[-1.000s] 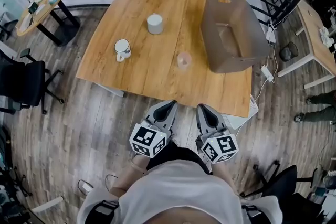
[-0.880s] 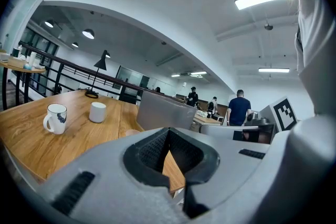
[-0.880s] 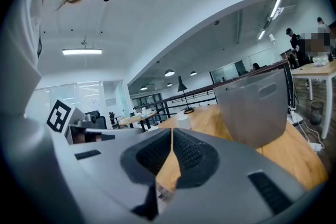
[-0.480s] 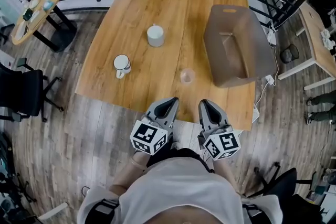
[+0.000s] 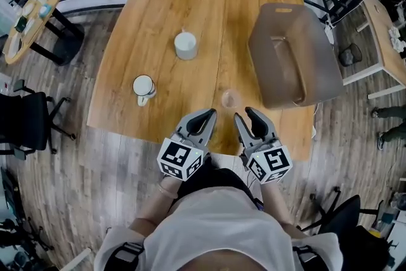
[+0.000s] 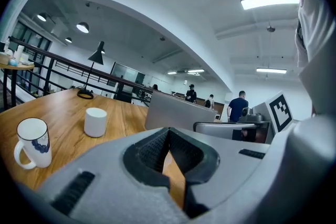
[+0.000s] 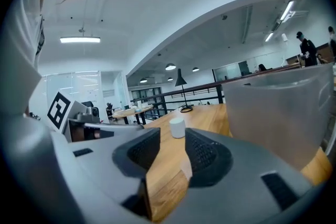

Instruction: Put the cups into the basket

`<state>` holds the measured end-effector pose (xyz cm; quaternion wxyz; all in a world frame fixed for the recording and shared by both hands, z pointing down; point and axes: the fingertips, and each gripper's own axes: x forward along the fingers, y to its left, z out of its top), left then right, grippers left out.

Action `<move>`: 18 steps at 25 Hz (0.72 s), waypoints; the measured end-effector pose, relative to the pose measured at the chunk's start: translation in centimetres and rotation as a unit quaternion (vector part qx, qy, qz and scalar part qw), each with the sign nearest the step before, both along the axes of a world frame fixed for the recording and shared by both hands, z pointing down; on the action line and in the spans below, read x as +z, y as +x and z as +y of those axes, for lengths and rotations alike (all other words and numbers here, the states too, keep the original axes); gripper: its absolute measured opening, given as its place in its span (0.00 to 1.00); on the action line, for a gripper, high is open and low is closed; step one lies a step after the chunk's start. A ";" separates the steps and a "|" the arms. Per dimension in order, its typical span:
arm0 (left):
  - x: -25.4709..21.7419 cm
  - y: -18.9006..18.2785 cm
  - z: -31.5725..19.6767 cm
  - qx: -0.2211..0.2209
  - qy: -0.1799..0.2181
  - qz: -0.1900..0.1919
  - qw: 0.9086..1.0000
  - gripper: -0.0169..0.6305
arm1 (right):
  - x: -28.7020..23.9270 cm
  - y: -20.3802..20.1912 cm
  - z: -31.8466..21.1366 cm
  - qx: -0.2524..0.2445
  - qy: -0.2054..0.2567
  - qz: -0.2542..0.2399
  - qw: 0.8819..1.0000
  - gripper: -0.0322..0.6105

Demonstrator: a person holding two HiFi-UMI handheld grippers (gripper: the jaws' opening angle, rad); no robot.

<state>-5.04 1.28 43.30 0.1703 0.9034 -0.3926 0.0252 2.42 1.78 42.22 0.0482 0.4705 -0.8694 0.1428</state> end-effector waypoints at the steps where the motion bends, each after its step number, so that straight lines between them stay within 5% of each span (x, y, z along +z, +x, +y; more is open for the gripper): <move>1: 0.3 0.0 -0.5 0.001 -0.002 -0.001 1.000 0.04 | 0.4 -0.2 -0.5 -0.003 -0.008 0.004 1.000 0.29; 7: 2.6 0.0 -3.3 0.017 -0.013 -0.012 1.000 0.04 | 4.4 -1.1 -3.2 -0.020 -0.054 0.075 0.996 0.54; 12: 4.7 0.3 -5.1 0.028 -0.023 -0.021 0.999 0.04 | 8.2 -1.2 -4.8 -0.057 -0.112 0.124 0.984 0.58; 18: 6.6 0.2 -6.4 0.033 -0.036 -0.026 0.998 0.04 | 11.5 -1.4 -5.7 -0.135 -0.152 0.232 0.951 0.58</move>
